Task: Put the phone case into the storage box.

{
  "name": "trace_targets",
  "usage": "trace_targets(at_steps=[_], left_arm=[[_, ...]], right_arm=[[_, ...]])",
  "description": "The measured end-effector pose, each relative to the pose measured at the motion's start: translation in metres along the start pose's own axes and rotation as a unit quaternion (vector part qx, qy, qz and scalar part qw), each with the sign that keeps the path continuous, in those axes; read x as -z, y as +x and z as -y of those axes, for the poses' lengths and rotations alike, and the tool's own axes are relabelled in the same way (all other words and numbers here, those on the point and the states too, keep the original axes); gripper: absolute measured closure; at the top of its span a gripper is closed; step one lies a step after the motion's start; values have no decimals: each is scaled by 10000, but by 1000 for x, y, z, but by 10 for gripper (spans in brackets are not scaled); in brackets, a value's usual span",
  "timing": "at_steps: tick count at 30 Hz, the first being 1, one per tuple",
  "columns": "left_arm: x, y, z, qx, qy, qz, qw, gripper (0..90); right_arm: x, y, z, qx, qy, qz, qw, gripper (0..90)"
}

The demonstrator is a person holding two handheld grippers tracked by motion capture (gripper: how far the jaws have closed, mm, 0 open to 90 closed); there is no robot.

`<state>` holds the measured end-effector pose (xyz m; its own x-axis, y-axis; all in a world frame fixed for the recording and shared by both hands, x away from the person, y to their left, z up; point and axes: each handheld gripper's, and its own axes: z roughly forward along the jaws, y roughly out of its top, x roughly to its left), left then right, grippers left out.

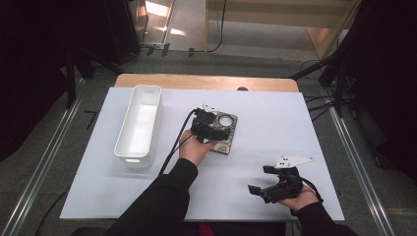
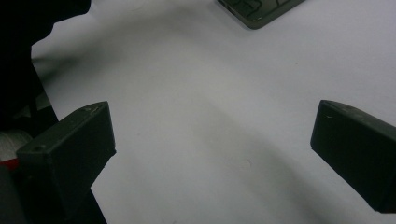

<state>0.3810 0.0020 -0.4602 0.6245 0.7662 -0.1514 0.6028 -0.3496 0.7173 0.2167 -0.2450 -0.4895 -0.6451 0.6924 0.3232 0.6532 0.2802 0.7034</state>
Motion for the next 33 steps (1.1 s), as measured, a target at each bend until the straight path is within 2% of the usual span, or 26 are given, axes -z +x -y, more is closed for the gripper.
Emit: trace_targets(at_steps=[2, 5, 7, 9, 11, 14, 18, 20, 26, 33], left_arm=[[-3, -2, -2, -20, 42, -14, 10000, 136], [-7, -5, -5, -63, 58, -32, 10000, 135], [-12, -6, -7, -62, 156, -156, 9997, 121], [-13, -6, -7, -87, 182, -153, 9997, 101], [-14, -6, -7, 15, 140, -107, 9998, 96], [-17, -5, -8, 66, 191, -58, 9998, 0], [-20, -5, -10, 168, 186, -123, 9996, 0], [-22, -5, -11, 198, 213, -57, 9996, 0], [-27, -9, -16, 161, 228, -231, 9993, 0], [-32, -10, -17, 330, 174, -311, 9988, 0]], right_arm=[[0, 0, 0, -9, -2, -3, 10000, 0], [0, 0, 0, -19, -2, -8, 10000, 0], [0, 0, 0, -25, -4, -12, 10000, 0], [0, -1, 0, -25, -4, -11, 10000, 0], [1, -1, 0, -15, -11, -8, 10000, 0], [1, -1, 0, -13, -11, -14, 10000, 0], [1, -1, 0, -15, -13, -16, 10000, 0], [1, -1, 0, -16, -15, -18, 10000, 0], [1, -1, 0, -17, -11, -27, 10000, 0], [1, -1, 0, -22, -20, -22, 10000, 0]])
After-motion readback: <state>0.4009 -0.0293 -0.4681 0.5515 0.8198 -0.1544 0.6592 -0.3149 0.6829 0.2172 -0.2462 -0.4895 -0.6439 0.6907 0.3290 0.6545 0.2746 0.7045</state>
